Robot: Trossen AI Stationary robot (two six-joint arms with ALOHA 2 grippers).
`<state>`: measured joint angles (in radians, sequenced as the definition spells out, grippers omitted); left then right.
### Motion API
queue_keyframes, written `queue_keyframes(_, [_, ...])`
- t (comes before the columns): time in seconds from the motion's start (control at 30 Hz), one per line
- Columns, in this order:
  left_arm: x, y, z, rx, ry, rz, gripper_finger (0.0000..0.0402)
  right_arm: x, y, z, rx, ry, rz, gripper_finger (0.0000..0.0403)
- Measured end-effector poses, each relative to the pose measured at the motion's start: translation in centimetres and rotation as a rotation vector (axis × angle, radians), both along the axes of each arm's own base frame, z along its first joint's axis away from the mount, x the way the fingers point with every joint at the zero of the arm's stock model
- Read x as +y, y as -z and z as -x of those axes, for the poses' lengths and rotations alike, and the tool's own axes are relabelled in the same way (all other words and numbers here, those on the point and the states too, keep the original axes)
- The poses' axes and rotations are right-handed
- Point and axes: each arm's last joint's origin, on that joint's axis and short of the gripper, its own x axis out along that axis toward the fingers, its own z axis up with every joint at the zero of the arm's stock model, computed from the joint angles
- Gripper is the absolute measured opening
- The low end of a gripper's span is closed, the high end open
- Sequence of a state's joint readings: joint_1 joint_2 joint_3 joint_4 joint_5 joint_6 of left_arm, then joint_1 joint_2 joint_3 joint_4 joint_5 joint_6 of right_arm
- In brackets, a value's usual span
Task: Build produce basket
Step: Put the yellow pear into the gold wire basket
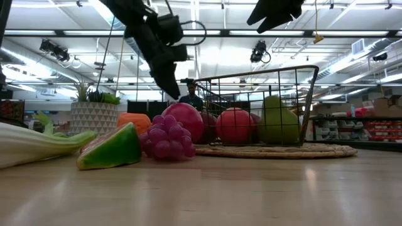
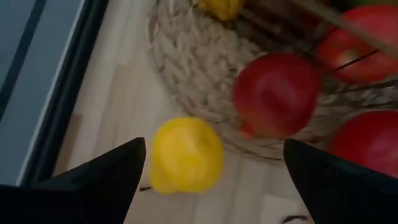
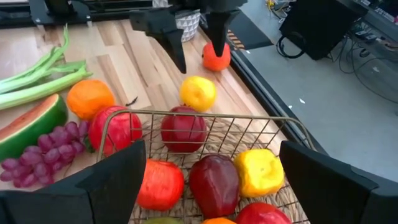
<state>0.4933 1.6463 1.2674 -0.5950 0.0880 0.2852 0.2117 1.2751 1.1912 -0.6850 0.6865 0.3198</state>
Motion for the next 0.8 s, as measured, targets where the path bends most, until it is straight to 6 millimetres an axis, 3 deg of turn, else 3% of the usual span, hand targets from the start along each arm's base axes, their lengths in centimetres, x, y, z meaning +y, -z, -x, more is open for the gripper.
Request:
queue_keyframes(0.3, [1.8, 2.0, 0.8, 0.117, 0.025, -0.079, 0.0387, 0.0, -0.2, -0.2, -0.01, -0.018, 0.018, 0.0373])
queue_keyframes(0.8, [1.1, 6.1, -1.8, 0.208, 0.14, -0.098, 0.0387, -0.1, -0.4, -0.4, -0.019, -0.035, 0.031, 0.0373])
